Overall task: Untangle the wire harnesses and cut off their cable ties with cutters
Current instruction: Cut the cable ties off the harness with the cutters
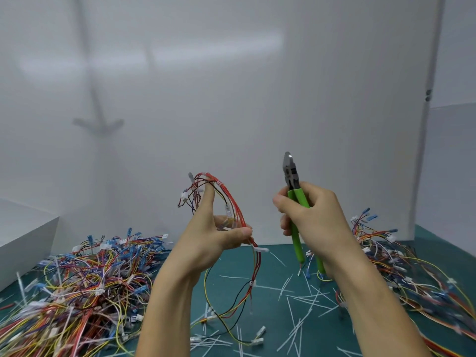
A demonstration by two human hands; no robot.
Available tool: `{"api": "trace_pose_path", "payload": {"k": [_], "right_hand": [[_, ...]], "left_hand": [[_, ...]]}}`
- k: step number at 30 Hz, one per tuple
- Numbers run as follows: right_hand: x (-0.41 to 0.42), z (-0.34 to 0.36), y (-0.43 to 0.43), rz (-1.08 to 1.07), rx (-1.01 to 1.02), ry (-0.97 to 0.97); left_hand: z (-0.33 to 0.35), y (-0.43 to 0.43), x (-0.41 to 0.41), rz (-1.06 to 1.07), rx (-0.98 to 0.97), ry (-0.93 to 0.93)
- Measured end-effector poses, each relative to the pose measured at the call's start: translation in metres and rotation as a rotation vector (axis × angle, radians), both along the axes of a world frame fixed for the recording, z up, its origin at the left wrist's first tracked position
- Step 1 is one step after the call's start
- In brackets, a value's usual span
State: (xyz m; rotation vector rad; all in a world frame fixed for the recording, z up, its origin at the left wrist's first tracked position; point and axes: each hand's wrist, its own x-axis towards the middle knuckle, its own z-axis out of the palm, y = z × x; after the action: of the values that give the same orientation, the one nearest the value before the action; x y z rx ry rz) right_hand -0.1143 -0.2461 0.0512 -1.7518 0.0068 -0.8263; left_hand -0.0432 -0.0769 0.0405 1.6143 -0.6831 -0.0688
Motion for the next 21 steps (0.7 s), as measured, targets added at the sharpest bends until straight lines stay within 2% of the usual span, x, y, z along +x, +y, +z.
{"api": "trace_pose_path", "payload": {"k": [3,7,12,15,21], "right_hand": [[0.0,-0.001,-0.005,-0.001,0.041,0.091],[0.001,-0.005,-0.006,0.022,-0.026,0.249],[0.0,-0.008,0.0,0.053,-0.351,0.395],[-0.002,-0.007,0.003,0.102,-0.481,0.416],[-0.005,-0.004,0.003,0.124,-0.533,0.386]], "left_hand": [[0.001,-0.001,0.002,0.036,-0.16,0.062],[0.0,0.0,0.005,0.101,-0.295,0.062],[0.001,0.004,0.011,0.134,-0.354,0.095],[0.002,0.006,0.012,0.117,-0.372,0.112],[0.002,0.007,0.012,0.088,-0.365,0.125]]}}
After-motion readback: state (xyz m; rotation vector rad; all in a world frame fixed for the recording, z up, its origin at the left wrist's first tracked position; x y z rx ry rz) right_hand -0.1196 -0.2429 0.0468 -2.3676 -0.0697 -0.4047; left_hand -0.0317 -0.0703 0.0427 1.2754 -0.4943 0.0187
